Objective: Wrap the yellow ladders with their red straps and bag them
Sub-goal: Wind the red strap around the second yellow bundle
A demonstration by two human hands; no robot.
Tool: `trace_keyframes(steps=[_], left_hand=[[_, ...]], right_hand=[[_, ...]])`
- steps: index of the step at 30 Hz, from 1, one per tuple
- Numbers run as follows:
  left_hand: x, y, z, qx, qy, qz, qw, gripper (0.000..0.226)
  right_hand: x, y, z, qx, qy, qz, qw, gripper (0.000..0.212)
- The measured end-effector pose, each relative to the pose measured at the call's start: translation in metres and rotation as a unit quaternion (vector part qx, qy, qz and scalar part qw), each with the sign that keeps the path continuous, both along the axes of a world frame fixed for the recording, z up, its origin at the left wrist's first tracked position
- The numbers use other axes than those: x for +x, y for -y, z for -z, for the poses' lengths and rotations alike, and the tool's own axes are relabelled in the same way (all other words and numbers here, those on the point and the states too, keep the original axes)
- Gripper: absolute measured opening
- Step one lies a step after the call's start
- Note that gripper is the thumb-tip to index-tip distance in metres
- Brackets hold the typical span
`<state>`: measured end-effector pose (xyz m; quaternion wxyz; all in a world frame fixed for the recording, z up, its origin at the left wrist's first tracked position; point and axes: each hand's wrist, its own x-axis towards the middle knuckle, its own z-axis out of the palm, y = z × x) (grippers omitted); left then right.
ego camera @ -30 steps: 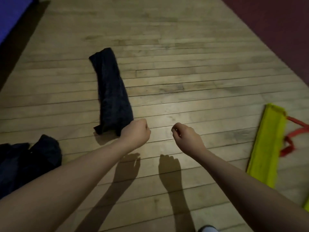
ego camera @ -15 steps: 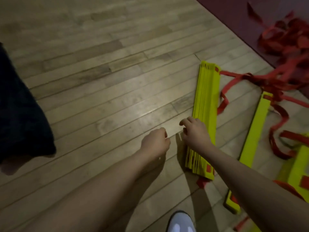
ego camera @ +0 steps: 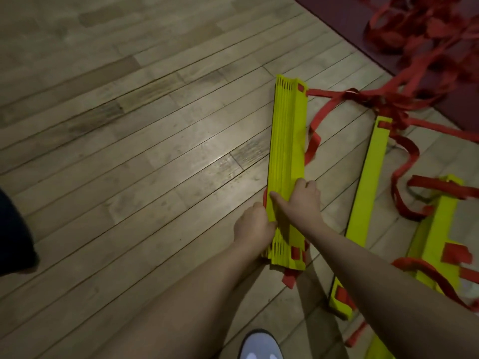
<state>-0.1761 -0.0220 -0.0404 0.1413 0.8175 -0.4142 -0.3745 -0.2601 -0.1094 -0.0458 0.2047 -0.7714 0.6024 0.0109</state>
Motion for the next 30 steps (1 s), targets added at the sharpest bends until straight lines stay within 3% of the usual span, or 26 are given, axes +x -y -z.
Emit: trace_keyframes(steps=[9, 14, 17, 21, 24, 28, 30], left_hand=[[0.074, -0.040, -0.012, -0.011, 0.114, -0.029, 0.993, 0.025], [0.134, -0.091, -0.018, 0.020, 0.167, -0.039, 0.985, 0.022], [0.155, -0.122, -0.023, 0.054, 0.178, -0.042, 0.982, 0.020], [0.165, -0.161, -0.023, 0.059, 0.184, -0.033, 0.981, 0.019], [0.168, -0.178, -0.020, 0.050, 0.185, -0.044, 0.980, 0.022], [0.182, -0.188, -0.023, 0.047, 0.206, -0.049, 0.976, 0.020], [0.194, -0.192, -0.026, 0.054, 0.210, -0.042, 0.975, 0.020]], right_hand=[[0.054, -0.031, -0.002, 0.064, 0.075, -0.071, 0.993, 0.041], [0.096, -0.065, 0.002, 0.101, 0.088, -0.194, 0.972, 0.019], [0.119, -0.087, 0.007, 0.095, 0.075, -0.257, 0.959, 0.016], [0.147, -0.107, 0.002, 0.073, 0.034, -0.336, 0.939, 0.022], [0.163, -0.110, -0.005, -0.053, -0.008, -0.398, 0.916, 0.031], [0.183, -0.107, 0.002, -0.152, -0.015, -0.476, 0.866, 0.089], [0.192, -0.109, 0.001, -0.191, -0.043, -0.547, 0.814, 0.092]])
